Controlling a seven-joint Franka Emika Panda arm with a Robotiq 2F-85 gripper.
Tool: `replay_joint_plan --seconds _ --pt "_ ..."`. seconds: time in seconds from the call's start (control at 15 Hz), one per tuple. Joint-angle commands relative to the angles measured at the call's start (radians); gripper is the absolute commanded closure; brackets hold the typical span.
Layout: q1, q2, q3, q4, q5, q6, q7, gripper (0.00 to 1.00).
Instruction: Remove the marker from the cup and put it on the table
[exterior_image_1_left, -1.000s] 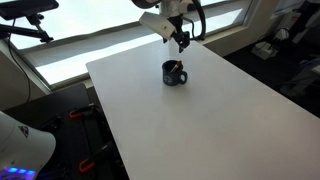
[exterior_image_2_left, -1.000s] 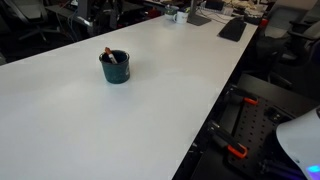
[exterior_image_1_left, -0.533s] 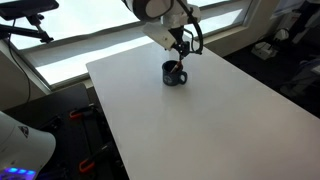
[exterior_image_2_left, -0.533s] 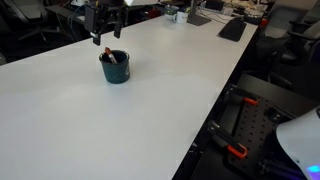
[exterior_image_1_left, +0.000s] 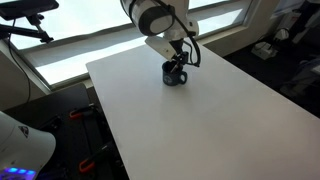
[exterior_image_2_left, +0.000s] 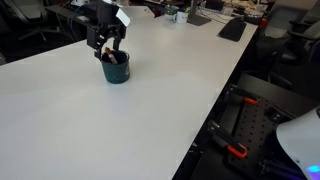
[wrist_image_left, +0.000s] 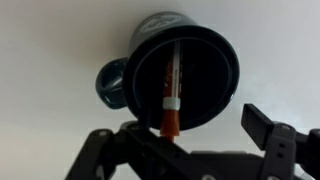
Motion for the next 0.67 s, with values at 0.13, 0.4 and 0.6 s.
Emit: replay_joint_plan --seconds 0.13,0.4,0.6 --pt "-0.012 0.05 0.016 0.056 -0.015 0.011 0.006 0.29" --pt "-0.014 0.06 0.014 0.078 -0.014 0.003 0.01 0.31" --pt "-0.015 0.066 0.011 0.089 -0.016 -0.007 0.014 0.34"
